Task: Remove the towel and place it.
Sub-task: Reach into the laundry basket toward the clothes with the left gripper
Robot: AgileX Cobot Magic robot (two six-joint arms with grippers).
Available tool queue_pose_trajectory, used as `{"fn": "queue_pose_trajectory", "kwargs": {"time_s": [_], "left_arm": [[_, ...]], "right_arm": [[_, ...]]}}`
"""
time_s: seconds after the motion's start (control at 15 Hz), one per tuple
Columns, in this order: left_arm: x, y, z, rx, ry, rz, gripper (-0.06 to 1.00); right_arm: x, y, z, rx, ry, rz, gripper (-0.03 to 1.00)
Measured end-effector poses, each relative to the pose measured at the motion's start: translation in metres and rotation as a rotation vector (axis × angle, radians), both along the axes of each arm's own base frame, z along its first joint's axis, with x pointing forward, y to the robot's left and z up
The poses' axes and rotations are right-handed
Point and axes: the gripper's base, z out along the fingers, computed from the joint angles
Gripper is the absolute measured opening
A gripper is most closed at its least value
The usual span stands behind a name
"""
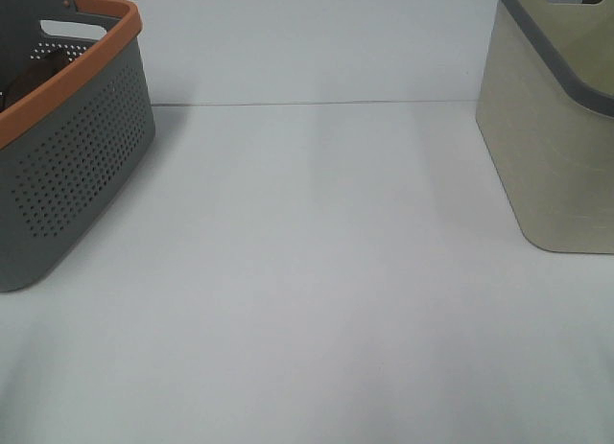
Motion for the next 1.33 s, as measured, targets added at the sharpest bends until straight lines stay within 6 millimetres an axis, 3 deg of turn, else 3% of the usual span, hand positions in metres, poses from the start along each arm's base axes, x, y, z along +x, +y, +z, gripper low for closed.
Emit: {"fn": "queue_pose_trajectory", "kwargs": {"time_s": [0.8,0.87,1.0,1.2,1.33], "left_arm": [[0.000,0.000,0.002,0.000,-0.004,0.000,0.86],[-0.005,-0.001,0.040,0.001,-0.110,-0.001,0.86],[-0.016,-0.002,0.078,0.002,-0.177,-0.004,0.86],[-0.052,-0.005,0.138,0.002,-0.192,-0.011,0.86],[-0.075,-0.008,0.152,-0.003,-0.092,-0.016,0.86]], "right_arm": [[0.000,0.000,0.000,0.001,0.041,-0.005,0.81],[0.000,0.000,0.001,0.028,0.085,-0.008,0.81],[-0.002,0.002,0.009,0.055,0.094,0.001,0.81],[-0.023,0.003,0.094,0.049,-0.102,0.018,0.81],[-0.052,0.006,0.140,0.033,-0.138,0.037,0.81]]}}
